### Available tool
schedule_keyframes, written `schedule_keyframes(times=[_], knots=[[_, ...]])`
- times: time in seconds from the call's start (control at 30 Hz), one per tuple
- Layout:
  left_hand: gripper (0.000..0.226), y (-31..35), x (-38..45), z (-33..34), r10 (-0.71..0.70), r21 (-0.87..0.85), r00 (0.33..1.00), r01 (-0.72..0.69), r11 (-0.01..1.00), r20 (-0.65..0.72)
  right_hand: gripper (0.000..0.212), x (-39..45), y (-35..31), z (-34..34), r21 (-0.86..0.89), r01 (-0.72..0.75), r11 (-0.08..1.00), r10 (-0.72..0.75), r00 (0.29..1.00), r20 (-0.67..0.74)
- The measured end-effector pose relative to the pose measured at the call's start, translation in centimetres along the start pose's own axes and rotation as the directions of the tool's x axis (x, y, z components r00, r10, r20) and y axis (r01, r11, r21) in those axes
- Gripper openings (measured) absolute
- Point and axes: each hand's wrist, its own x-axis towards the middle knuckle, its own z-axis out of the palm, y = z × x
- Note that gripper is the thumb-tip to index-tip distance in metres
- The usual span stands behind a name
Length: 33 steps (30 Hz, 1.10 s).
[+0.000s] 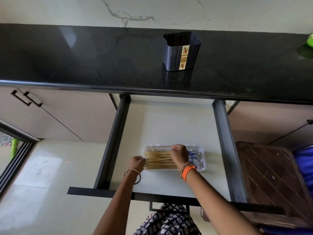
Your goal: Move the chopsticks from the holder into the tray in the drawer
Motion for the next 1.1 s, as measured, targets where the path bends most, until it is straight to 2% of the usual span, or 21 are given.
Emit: schedule_keyframes(times=[0.03,0.1,0.17,0.27,0.4,0.6,0.97,1.1], knots=[[0.038,-0.1,0.1,0.1,0.000,-0.009,1.000,0.000,1.000,-0.008,0.025,0.2,0.1,-0.2,-0.192,0.136,0.972,-0.127,0.990,0.058],[0.035,-0.2,0.1,0.2,0.000,-0.012,1.000,0.000,1.000,-0.005,0.031,0.3,0.3,-0.5,-0.479,0.316,0.819,-0.264,0.948,0.176],[0.027,-0.3,0.2,0.2,-0.005,-0.010,1.000,0.006,1.000,0.016,0.031,0.3,0.6,-0.6,-0.625,0.421,0.658,-0.356,0.905,0.234],[0.020,-0.4,0.7,0.1,-0.003,-0.013,1.000,0.003,1.000,0.010,0.033,0.1,0.9,-0.1,-0.635,0.453,0.626,-0.348,0.891,0.292],[0.026,-0.5,0.8,0.3,-0.001,-0.054,1.000,0.002,0.999,0.013,0.054,-0.4,1.9,0.9,-0.667,0.374,0.645,-0.105,0.907,0.407],[0.034,-0.4,0.7,0.6,0.010,-0.063,1.000,-0.010,0.998,-0.006,0.064,-1.1,3.0,1.4,-0.770,0.221,0.598,0.020,0.957,0.291],[0.038,-0.2,0.3,0.5,0.052,-0.041,0.999,-0.052,0.998,-0.002,0.059,-0.7,3.8,0.4,-0.728,0.333,0.600,-0.005,0.911,0.412],[0.039,0.2,0.1,0.4,0.109,0.023,0.994,-0.109,0.994,0.012,0.059,-1.2,3.7,0.0,-0.696,0.342,0.632,-0.065,0.918,0.392]])
